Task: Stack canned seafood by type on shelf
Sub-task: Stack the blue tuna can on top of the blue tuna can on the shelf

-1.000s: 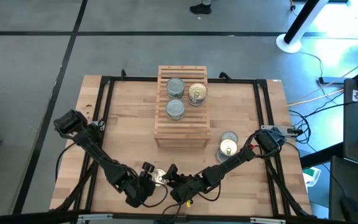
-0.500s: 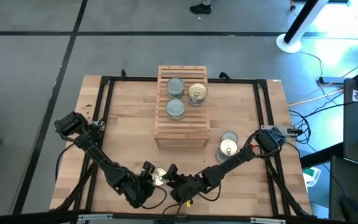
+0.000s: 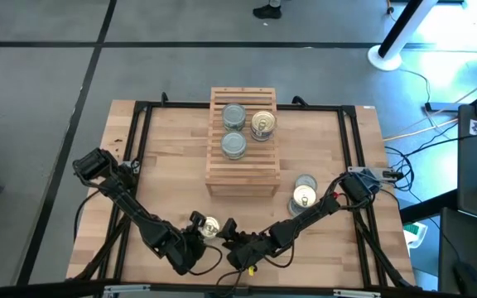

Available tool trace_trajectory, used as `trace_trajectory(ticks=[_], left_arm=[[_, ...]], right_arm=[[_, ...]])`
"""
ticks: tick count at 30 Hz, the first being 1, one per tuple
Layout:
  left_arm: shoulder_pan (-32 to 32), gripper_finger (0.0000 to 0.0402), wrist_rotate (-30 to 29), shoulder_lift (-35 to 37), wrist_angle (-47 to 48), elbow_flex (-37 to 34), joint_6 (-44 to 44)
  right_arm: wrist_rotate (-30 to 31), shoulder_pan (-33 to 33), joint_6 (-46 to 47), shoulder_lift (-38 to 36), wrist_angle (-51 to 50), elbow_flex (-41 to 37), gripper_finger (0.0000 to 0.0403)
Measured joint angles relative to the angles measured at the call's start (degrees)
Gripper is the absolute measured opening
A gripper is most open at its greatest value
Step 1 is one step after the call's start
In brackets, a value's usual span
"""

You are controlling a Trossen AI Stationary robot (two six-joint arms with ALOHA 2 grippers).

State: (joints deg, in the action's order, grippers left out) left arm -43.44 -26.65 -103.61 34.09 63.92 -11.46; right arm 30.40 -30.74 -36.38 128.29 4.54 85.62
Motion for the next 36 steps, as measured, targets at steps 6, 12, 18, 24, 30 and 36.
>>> trace_trajectory(ticks=[6, 12, 18, 24, 30, 36], left_arm=[[0.9, 0.0001, 0.3, 0.0, -0.5, 0.0, -1.0], [1.6, 0.0001, 0.8, 0.0, -2.1, 0.1, -5.2], [1.6, 0.0, 1.2, -0.2, -1.7, 2.3, -7.8], [1.7, 0.0, 1.1, -0.2, -1.7, 3.0, -10.9], [2.3, 0.0, 1.0, -0.2, -1.8, 3.1, -14.4], [3.4, 0.0, 0.7, -0.2, -2.1, 3.1, -15.8]], right_arm=[[-0.9, 0.0, 0.0, 0.0, 0.0, 0.0, 0.0241], [-3.0, 0.0, 0.0, 0.0, 0.0, 0.0, 0.0241], [0.6, 0.0, 0.0, 0.0, -0.2, 0.0, 0.0241], [0.2, -0.8, 0.0, 0.0, -0.4, 0.0, 0.0241], [1.3, -2.3, 0.1, 0.0, -0.5, 0.0, 0.0241], [9.6, -2.7, 3.2, 1.3, -0.9, 0.0, 0.0241]])
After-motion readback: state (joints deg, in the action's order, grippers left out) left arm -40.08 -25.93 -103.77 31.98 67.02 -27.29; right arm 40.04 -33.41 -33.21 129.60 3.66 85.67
